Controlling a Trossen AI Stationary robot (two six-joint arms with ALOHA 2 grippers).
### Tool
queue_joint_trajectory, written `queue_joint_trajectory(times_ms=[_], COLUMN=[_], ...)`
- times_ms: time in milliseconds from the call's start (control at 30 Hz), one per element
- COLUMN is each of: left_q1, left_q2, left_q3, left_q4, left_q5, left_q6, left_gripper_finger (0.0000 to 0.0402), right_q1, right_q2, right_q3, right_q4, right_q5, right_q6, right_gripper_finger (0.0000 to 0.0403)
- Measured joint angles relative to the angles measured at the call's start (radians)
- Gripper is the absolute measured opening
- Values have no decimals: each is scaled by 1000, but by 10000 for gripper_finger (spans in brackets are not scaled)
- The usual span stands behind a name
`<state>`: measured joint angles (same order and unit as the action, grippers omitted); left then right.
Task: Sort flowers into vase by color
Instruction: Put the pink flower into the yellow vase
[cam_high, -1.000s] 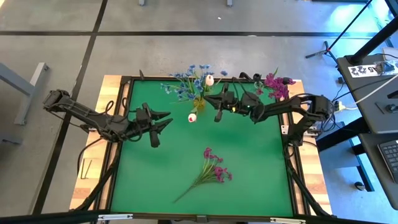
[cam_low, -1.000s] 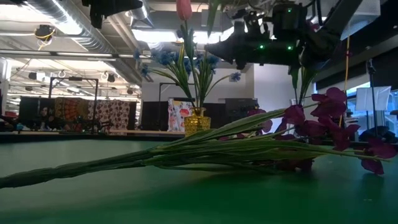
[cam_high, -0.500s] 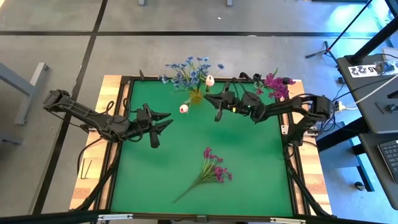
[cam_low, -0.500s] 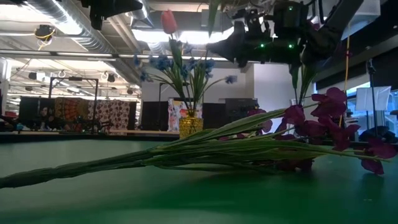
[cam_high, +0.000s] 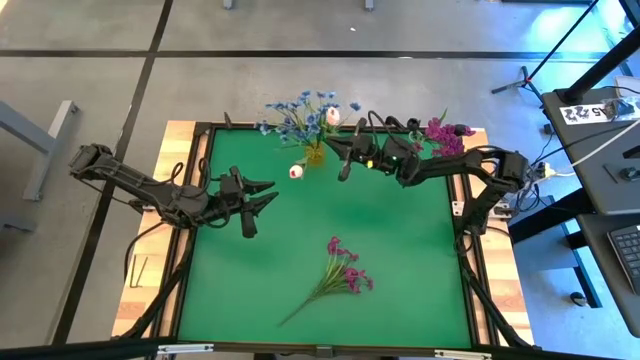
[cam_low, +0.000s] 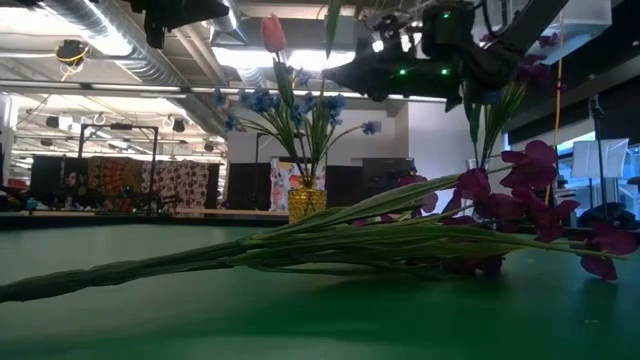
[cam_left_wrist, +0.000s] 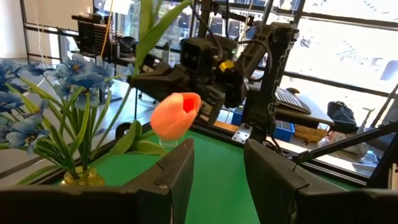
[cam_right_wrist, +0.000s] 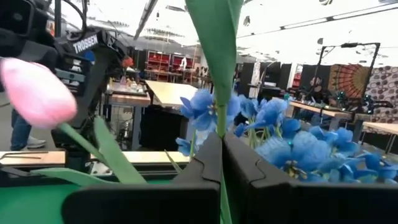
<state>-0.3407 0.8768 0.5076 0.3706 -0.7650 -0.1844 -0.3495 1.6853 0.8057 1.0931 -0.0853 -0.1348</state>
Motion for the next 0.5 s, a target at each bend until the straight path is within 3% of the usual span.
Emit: queue_joint_trajectory(times_ms=[500], left_q1=[1], left_q2=[0], left_q3=[0], left_q4=[-16], left_q5=[0], left_q6=[-5], left_gripper_finger=[136], right_q1=[-38], right_q2=[184], right_q3=[36], right_q4=[-28], right_q5=[-19], right_q6=[65], right_gripper_finger=[1])
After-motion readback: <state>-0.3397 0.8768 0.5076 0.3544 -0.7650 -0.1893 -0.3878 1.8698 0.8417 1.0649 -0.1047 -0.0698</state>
